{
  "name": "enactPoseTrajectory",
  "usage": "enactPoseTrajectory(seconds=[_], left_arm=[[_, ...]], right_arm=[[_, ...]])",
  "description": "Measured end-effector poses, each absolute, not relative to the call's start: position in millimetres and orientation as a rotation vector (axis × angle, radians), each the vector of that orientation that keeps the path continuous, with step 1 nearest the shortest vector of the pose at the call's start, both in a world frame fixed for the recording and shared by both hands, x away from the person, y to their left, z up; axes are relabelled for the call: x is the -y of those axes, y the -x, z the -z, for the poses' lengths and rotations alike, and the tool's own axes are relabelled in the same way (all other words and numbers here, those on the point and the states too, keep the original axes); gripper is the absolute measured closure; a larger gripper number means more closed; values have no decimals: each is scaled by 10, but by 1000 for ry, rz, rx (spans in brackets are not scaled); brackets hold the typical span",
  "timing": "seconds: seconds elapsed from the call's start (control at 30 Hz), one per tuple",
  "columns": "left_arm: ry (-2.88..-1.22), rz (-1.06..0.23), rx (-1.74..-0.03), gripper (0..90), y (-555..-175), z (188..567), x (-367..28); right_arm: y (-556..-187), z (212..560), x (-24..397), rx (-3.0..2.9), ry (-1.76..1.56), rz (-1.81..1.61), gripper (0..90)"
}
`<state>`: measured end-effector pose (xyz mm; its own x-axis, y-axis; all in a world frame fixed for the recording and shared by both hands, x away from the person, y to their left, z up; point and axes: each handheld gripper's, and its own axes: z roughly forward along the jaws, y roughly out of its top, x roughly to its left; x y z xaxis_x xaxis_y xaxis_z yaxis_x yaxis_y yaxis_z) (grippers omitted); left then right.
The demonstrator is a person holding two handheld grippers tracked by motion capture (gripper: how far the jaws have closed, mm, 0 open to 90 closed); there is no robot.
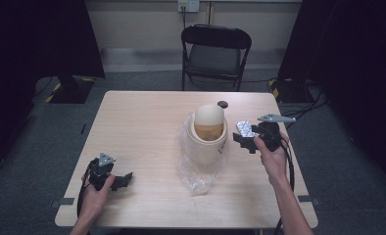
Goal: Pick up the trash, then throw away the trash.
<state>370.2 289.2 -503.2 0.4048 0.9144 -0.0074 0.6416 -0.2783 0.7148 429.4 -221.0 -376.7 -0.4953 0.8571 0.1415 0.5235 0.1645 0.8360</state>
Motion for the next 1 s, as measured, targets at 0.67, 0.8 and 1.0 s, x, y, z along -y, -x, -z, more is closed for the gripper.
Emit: enactPoseTrajectory(seconds=[0.67,0.8,1.0], left_arm=[[-2022,-547,-1321,0,-3701,5031,-2891],[-2021,-547,-1320,0,-3702,5032,-2891],[-2021,-547,-1321,0,-3702,5032,-2891]], right_arm=[[-4700,4358,2456,-2070,-1434,-1117,151],[-4831,4415,2471,-2074,-1429,-1082,150],[-4981,4509,2538,-2078,-1445,-1036,148]])
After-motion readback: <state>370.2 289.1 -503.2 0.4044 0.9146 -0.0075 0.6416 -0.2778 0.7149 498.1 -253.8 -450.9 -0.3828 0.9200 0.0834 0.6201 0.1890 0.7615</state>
